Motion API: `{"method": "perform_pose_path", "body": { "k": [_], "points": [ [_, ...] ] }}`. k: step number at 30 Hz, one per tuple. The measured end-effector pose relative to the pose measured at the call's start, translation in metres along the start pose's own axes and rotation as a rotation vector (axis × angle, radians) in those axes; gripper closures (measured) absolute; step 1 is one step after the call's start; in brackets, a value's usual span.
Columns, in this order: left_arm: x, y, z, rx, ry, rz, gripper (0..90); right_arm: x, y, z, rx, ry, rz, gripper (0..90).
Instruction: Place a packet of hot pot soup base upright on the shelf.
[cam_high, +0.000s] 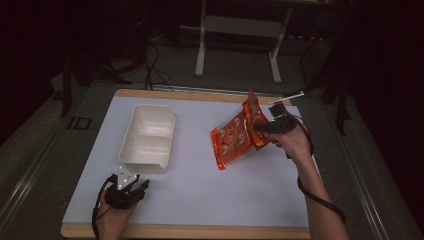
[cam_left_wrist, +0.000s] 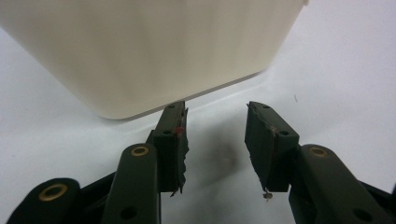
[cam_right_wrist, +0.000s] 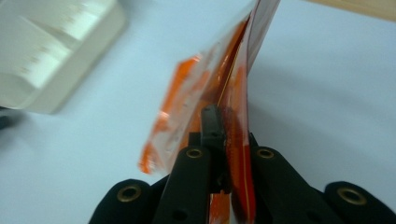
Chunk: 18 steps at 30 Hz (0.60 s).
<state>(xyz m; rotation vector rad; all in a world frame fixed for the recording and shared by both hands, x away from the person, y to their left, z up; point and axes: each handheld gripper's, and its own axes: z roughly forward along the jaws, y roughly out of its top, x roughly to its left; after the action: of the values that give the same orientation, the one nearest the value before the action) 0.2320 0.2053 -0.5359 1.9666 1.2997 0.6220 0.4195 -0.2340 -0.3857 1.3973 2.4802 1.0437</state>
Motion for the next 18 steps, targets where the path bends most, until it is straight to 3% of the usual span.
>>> {"method": "perform_pose_path", "body": {
  "k": [10, 15, 18],
  "points": [
    [0.0, 0.0, 0.0, 0.0, 0.0, 0.001, 58.6, 0.032, 0.019, 0.008, -0.012, 0.123, -0.008, 90.0],
    [0.0, 0.0, 0.0, -0.002, 0.0, 0.003, 58.6, 0.048, 0.023, 0.014, -0.012, 0.147, -0.046, 90.0],
    [0.001, 0.0, -0.001, -0.001, 0.001, 0.004, 58.6, 0.058, 0.024, 0.016, -0.016, 0.137, -0.075, 90.0]
  ]
}}
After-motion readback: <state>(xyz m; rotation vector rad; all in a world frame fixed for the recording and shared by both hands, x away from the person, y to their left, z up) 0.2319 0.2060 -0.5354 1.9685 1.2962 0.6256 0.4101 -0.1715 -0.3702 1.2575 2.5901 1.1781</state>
